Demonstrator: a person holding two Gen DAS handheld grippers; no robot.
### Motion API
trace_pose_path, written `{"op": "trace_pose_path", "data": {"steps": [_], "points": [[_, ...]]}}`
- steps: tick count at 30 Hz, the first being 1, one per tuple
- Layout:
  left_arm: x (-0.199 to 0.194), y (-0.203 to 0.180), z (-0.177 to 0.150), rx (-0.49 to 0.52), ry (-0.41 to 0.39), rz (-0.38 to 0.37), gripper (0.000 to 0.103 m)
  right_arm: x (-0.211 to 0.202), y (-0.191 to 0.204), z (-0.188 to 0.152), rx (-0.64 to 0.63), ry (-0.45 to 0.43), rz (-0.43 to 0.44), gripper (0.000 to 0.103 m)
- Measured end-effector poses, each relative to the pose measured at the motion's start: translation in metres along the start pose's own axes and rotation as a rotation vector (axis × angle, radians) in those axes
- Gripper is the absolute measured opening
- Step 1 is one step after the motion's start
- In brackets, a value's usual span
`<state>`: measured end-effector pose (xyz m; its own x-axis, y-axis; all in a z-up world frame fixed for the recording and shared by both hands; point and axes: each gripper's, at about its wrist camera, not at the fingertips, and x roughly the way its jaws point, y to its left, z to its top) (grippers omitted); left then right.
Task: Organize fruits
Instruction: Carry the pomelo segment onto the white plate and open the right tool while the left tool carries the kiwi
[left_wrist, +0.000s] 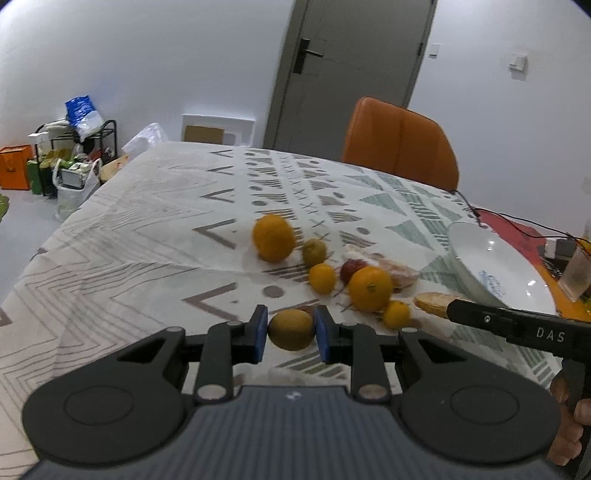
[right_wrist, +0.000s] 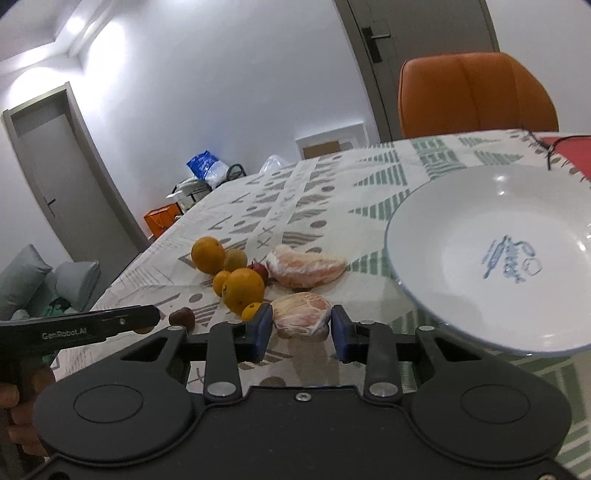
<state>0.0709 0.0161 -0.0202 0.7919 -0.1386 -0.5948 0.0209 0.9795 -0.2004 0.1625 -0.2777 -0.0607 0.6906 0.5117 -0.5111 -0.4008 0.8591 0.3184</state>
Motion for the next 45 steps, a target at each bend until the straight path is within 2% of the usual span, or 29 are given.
{"op": "trace_pose_path", "data": {"steps": [5,9,18,34,45], "points": [[0.001,-0.016,0.005,0.031,-0.008,-0.035,0.026,-0.018,0.000,0.002,-0.007,-0.050,-0.009,0.032],[0.005,-0.028,0.009,0.062,-0.004,-0.053,0.026,-0.037,-0.011,0.005,0.051,-0.095,0.016,0.032],[0.013,-0.058,0.013,0.107,-0.008,-0.093,0.026,-0.066,-0.039,0.010,0.074,-0.165,-0.081,0.032],[0.021,-0.095,0.017,0.175,-0.010,-0.127,0.026,-0.085,-0.077,0.001,0.137,-0.203,-0.183,0.032],[0.025,-0.115,0.023,0.211,-0.021,-0.141,0.026,-0.082,-0.089,0.001,0.141,-0.210,-0.217,0.032]]}}
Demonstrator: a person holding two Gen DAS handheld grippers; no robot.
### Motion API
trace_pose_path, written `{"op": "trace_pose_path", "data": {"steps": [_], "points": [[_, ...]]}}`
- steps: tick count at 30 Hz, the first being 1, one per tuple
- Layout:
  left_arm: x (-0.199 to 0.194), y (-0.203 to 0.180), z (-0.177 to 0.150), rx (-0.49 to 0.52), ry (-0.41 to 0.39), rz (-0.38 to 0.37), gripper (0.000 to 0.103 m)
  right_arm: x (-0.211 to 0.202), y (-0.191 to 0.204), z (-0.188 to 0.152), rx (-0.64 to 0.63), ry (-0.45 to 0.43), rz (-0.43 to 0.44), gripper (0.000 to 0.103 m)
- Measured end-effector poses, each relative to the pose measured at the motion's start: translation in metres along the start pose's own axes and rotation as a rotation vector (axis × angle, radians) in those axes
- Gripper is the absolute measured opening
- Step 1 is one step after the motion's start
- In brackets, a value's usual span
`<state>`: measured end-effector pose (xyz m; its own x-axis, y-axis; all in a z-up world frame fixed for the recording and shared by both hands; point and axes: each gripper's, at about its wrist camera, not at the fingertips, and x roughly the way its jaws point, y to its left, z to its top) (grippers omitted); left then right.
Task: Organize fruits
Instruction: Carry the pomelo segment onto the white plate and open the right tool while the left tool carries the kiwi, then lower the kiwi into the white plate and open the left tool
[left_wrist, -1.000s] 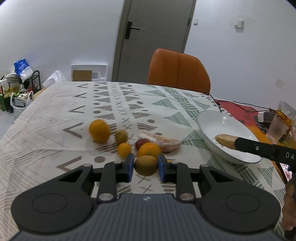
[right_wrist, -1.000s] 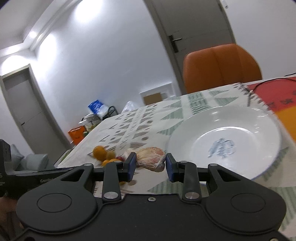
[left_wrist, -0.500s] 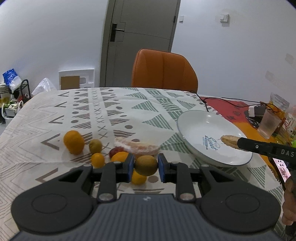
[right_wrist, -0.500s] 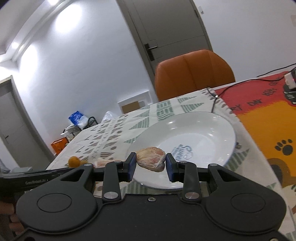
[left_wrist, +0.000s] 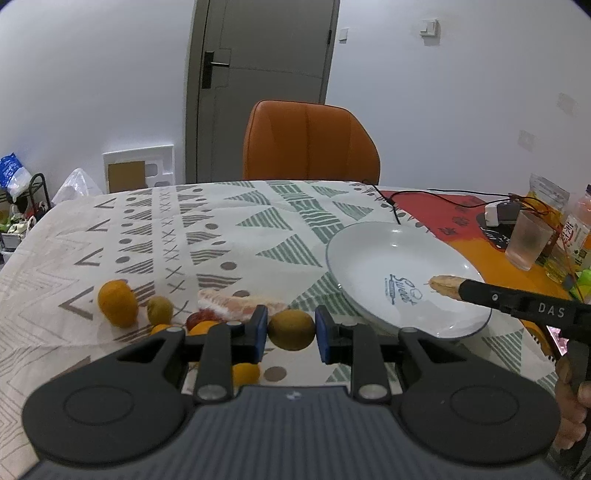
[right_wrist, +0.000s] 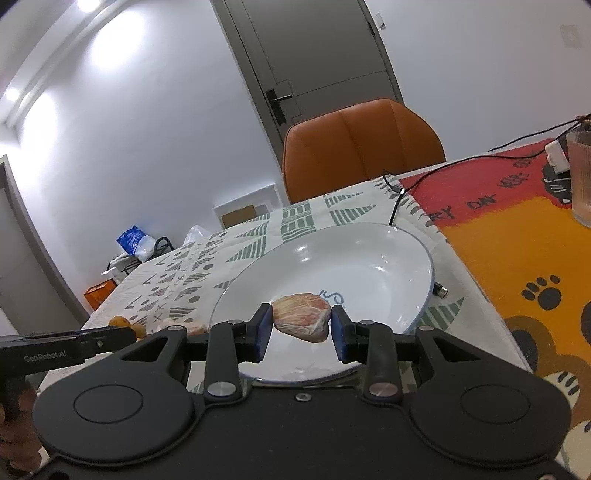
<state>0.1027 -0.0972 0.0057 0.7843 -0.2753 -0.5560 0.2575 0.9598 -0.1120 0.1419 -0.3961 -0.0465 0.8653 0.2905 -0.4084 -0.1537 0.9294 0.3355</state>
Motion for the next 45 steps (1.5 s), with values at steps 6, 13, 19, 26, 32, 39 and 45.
{"op": "trace_pose_path", "data": {"steps": [6,13,19,26,32,39,45], "points": [[0.006,-0.012,0.005,0.021,-0.005,-0.020,0.026,0.000,-0.003,0.002,-0.008,-0.023,-0.063,0.039],[0.018,-0.032,0.013,0.056,-0.010,-0.057,0.026,-0.016,-0.007,0.001,-0.027,-0.049,-0.083,0.058],[0.029,-0.051,0.018,0.082,-0.011,-0.098,0.026,-0.029,-0.015,-0.003,-0.015,-0.046,-0.103,0.059],[0.039,-0.069,0.021,0.103,-0.008,-0.132,0.026,-0.035,-0.019,-0.005,-0.010,-0.048,-0.109,0.061],[0.038,-0.081,0.026,0.129,-0.025,-0.147,0.026,-0.035,-0.020,-0.007,-0.002,-0.045,-0.103,0.065],[0.028,-0.074,0.033,0.121,-0.060,-0.107,0.038,-0.031,-0.018,-0.008,0.009,-0.047,-0.090,0.074],[0.016,-0.052,0.031,0.102,-0.083,-0.045,0.069,-0.029,-0.010,-0.009,0.019,-0.072,-0.068,0.100]]}}
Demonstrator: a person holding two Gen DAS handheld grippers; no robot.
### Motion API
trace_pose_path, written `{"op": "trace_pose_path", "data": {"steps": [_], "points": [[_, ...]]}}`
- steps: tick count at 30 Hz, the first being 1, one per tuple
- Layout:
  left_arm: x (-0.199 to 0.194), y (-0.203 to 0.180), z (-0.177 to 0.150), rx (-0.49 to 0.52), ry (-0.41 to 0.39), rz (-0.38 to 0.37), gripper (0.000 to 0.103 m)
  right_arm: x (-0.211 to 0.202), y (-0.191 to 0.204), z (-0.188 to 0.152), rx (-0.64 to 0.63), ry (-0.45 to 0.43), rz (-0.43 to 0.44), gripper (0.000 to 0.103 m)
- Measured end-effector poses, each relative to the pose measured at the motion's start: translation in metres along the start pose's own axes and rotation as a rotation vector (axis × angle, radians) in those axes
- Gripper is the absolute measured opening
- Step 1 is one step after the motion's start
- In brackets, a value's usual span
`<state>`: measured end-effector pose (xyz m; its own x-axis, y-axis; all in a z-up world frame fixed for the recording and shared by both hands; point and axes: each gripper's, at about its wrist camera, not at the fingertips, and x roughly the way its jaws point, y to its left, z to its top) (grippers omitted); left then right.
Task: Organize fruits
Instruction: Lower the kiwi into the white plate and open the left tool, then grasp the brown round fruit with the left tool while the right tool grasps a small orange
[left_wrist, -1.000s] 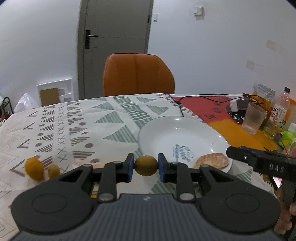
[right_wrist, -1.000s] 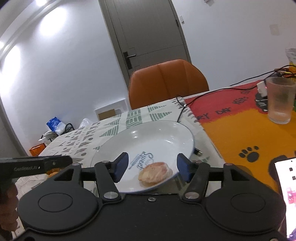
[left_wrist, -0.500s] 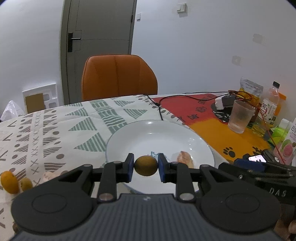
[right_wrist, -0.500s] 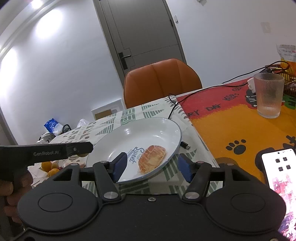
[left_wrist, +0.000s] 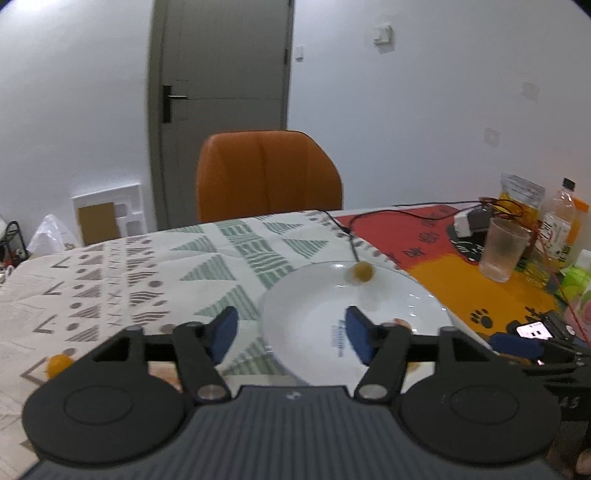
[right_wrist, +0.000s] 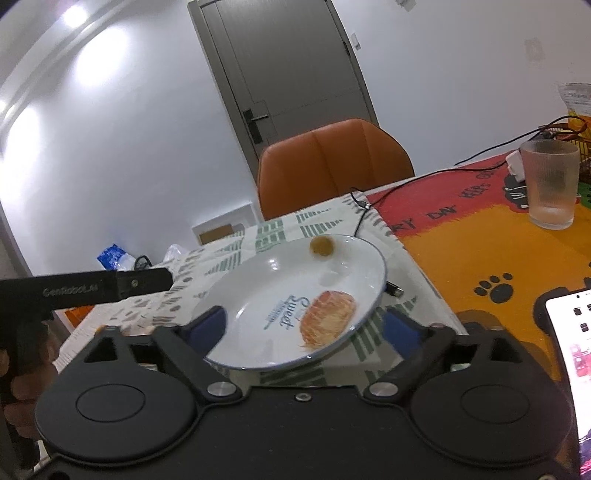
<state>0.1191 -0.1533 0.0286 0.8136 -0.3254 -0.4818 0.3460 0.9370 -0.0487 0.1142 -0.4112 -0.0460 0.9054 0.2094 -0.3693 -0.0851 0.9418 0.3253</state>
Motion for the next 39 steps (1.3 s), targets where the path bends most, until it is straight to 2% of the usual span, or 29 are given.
{"op": "trace_pose_path", "data": {"steps": [1,4,20,28,39], "points": [[-0.003,0.005,-0.001,-0.003,-0.004,0.016,0.076,0.000,0.001,0.000,0.003,-0.004,0.005,0.101],[-0.010,0.018,-0.004,-0.015,-0.012,0.059,0.082,0.002,0.008,0.000,0.000,-0.004,0.018,0.103],[-0.047,0.088,-0.034,-0.129,0.028,0.230,0.083,0.017,0.045,-0.008,-0.038,0.026,0.080,0.103],[-0.060,0.112,-0.049,-0.184,0.039,0.265,0.083,0.026,0.066,-0.012,-0.082,0.044,0.124,0.103],[-0.071,0.121,-0.074,-0.206,0.066,0.279,0.083,0.029,0.090,-0.018,-0.146,0.067,0.184,0.103]]}}
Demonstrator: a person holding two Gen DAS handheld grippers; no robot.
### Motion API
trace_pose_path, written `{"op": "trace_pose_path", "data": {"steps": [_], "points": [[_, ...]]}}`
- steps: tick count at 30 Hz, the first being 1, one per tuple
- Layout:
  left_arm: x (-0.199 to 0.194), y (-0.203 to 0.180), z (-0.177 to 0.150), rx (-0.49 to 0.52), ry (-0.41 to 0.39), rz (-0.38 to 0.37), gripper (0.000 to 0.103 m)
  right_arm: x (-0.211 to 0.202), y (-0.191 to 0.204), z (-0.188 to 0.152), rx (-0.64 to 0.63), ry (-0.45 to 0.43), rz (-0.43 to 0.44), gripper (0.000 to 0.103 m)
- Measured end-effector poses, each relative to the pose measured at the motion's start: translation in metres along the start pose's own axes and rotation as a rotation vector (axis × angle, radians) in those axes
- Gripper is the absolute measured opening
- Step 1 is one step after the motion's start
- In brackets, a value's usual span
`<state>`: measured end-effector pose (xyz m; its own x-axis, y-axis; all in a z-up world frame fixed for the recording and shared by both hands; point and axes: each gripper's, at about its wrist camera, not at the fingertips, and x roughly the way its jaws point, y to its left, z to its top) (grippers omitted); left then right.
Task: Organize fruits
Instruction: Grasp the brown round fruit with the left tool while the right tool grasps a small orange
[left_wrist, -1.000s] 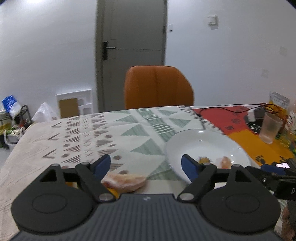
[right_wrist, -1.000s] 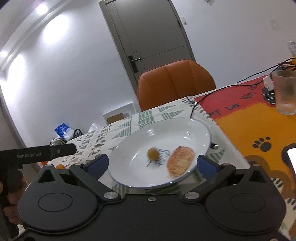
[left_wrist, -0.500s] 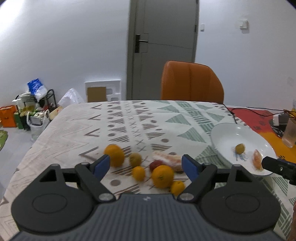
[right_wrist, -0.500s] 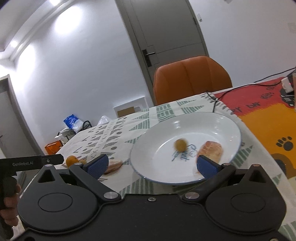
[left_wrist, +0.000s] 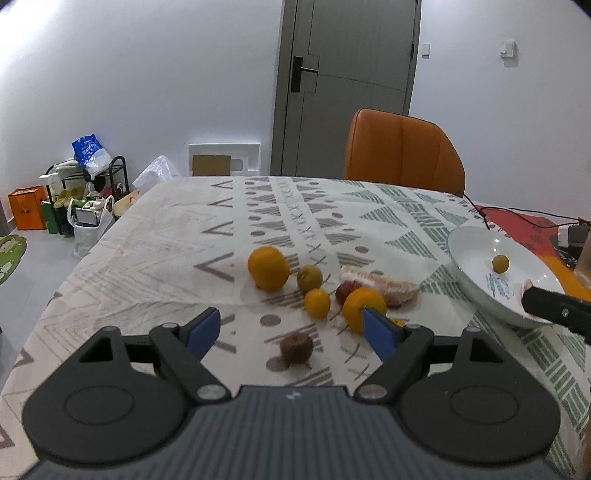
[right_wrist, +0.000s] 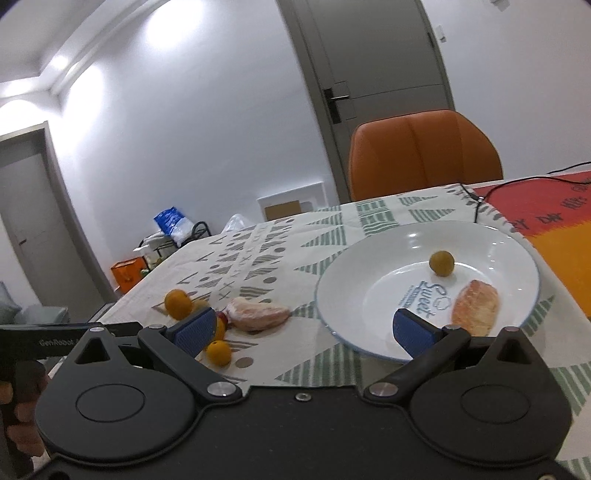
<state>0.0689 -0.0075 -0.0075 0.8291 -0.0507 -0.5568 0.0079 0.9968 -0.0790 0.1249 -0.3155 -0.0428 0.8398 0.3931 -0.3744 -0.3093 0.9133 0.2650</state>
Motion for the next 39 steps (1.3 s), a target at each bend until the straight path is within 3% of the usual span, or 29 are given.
{"op": "trace_pose_path", "data": {"steps": [10,17,32,36,39], "points": [[0.001,0.010,-0.013,-0.016,0.022,-0.018,0.080,0.009,0.025,-0.003,-0.062,0.040,0.065,0.102],[0.006,0.017,-0.015,-0.040,0.023,-0.030,0.074,0.020,0.040,-0.006,-0.091,0.095,0.105,0.082],[0.039,0.017,-0.018,-0.068,0.064,-0.095,0.047,0.046,0.050,-0.011,-0.104,0.201,0.101,0.057],[0.042,0.020,-0.018,-0.080,0.065,-0.115,0.022,0.053,0.052,-0.011,-0.104,0.217,0.103,0.056],[0.036,0.024,-0.016,-0.086,0.040,-0.131,0.022,0.057,0.056,-0.010,-0.113,0.223,0.113,0.055]]}}
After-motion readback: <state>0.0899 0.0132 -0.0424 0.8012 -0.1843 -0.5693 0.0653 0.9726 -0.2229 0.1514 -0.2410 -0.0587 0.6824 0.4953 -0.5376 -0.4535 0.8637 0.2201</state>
